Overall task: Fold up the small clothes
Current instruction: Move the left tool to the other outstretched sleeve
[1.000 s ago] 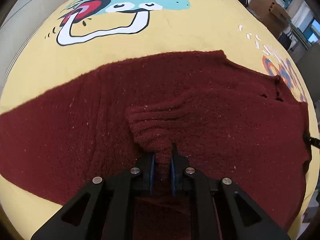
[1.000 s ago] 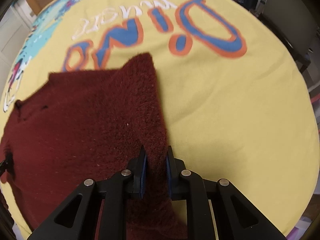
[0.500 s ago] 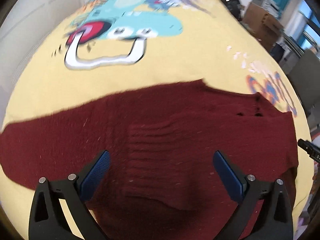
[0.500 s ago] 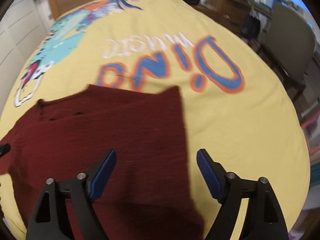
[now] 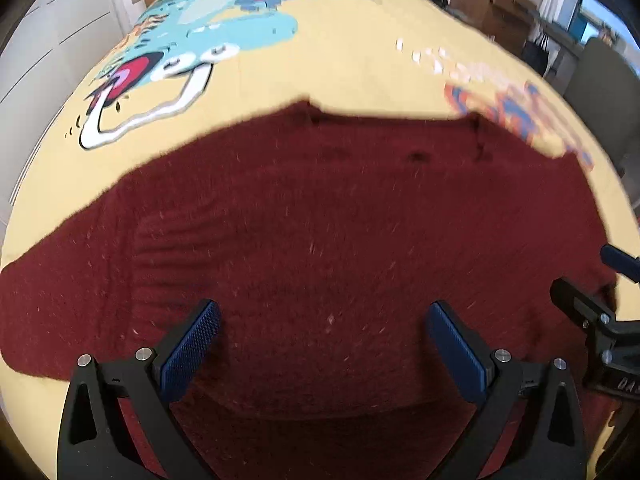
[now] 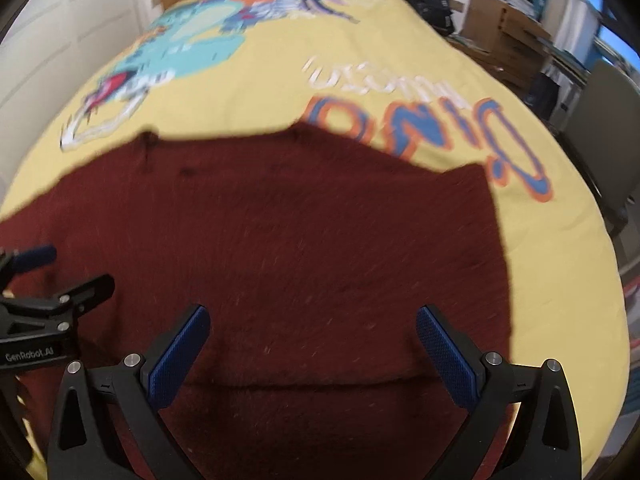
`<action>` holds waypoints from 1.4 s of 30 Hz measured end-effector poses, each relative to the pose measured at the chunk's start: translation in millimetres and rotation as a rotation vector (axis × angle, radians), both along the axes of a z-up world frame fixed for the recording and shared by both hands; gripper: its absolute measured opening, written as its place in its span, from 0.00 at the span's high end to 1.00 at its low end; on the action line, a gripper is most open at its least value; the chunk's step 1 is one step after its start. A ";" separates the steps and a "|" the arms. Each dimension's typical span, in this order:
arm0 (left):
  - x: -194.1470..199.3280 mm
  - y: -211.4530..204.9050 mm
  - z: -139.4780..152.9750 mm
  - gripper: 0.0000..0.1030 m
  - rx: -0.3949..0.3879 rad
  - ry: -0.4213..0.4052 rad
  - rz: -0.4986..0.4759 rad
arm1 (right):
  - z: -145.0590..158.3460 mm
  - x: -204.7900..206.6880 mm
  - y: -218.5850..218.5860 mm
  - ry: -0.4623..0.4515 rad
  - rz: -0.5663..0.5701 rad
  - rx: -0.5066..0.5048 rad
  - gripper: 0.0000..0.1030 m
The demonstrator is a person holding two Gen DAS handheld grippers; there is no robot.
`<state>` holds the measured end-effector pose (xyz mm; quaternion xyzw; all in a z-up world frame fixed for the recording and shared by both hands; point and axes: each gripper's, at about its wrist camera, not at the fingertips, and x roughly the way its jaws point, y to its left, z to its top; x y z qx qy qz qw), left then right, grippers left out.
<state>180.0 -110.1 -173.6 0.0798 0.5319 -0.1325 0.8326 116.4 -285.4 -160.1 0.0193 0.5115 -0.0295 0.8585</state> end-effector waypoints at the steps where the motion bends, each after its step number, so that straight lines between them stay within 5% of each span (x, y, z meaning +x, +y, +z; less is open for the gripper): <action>1: -0.8 1.4 -8.4 0.01 0.019 0.016 -0.004 | -8.4 -0.1 3.5 0.019 0.013 -0.005 0.00; 9: -7.1 42.8 -19.6 0.01 0.020 0.003 0.011 | -32.0 -10.1 -30.8 0.046 -0.024 0.009 0.00; 19: -11.1 34.6 -24.5 0.01 0.057 -0.033 0.017 | -42.5 -21.8 -55.0 0.038 -0.077 0.028 0.01; 28: -18.6 50.4 3.6 0.01 0.013 -0.014 0.019 | -11.0 -45.4 -42.6 0.042 -0.076 0.030 0.00; 34: -27.6 120.7 43.4 0.01 -0.077 -0.053 0.151 | 20.0 -64.0 -42.0 0.003 -0.109 0.053 0.00; 42: -32.9 256.8 38.7 0.01 -0.069 -0.007 0.474 | 43.5 -86.3 -28.6 -0.022 -0.082 0.036 0.00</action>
